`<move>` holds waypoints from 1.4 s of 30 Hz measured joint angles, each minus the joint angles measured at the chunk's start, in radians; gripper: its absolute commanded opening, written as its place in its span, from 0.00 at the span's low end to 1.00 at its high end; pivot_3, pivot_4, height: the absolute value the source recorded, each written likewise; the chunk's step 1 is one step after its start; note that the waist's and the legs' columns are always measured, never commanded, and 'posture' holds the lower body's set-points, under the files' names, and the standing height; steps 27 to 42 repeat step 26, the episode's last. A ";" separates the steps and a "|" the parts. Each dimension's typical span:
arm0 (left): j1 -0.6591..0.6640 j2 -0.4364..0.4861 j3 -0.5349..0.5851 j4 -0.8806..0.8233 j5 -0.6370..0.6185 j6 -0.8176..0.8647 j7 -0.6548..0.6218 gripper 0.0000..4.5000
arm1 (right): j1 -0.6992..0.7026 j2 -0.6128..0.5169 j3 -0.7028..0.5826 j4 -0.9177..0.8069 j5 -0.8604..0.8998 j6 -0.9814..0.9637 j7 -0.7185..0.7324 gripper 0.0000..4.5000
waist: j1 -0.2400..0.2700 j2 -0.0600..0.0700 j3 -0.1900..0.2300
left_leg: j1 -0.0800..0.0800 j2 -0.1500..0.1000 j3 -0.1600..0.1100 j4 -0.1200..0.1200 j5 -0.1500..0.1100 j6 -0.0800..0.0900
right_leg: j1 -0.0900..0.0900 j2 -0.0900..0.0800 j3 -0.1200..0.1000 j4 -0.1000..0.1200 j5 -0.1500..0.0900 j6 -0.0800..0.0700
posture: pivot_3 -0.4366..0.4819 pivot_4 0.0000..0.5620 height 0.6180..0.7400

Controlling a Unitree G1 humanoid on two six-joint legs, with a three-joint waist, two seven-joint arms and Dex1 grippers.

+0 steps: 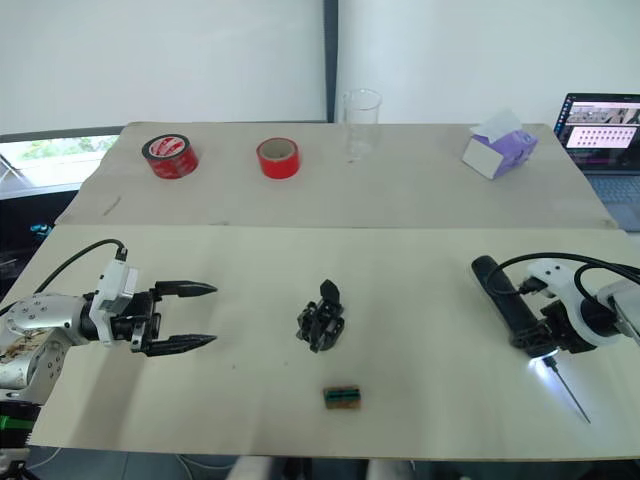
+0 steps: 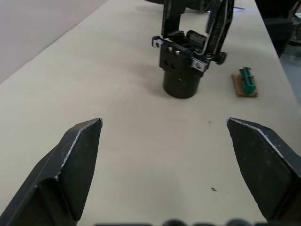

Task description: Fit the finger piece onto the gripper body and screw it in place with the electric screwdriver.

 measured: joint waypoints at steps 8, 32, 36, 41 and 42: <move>0.024 -0.013 0.021 -0.116 -0.014 0.042 0.070 1.00 | 0.021 -0.001 -0.130 0.051 -0.026 -0.122 0.047 1.00 | -0.003 0.000 0.000 | 0.001 0.000 0.000 0.004 0.001 0.000 | 0.000 0.001 0.002 0.005 0.002 0.000 | 0.48 0.27 1.00; 0.184 -0.030 0.086 0.023 0.208 -0.238 0.217 1.00 | 0.549 0.536 -0.625 -0.432 0.109 -1.013 0.165 1.00 | 0.010 -0.010 0.001 | 0.008 0.010 0.000 0.011 -0.001 0.002 | 0.005 0.009 0.004 0.013 0.002 -0.004 | 0.48 0.27 1.00; 0.184 -0.030 0.086 0.023 0.208 -0.238 0.217 1.00 | 0.549 0.536 -0.625 -0.432 0.109 -1.013 0.165 1.00 | 0.010 -0.010 0.001 | 0.008 0.010 0.000 0.011 -0.001 0.002 | 0.005 0.009 0.004 0.013 0.002 -0.004 | 0.48 0.27 1.00; 0.184 -0.030 0.086 0.023 0.208 -0.238 0.217 1.00 | 0.549 0.536 -0.625 -0.432 0.109 -1.013 0.165 1.00 | 0.010 -0.010 0.001 | 0.008 0.010 0.000 0.011 -0.001 0.002 | 0.005 0.009 0.004 0.013 0.002 -0.004 | 0.48 0.27 1.00; 0.184 -0.030 0.086 0.023 0.208 -0.238 0.217 1.00 | 0.549 0.536 -0.625 -0.432 0.109 -1.013 0.165 1.00 | 0.010 -0.010 0.001 | 0.008 0.010 0.000 0.011 -0.001 0.002 | 0.005 0.009 0.004 0.013 0.002 -0.004 | 0.48 0.27 1.00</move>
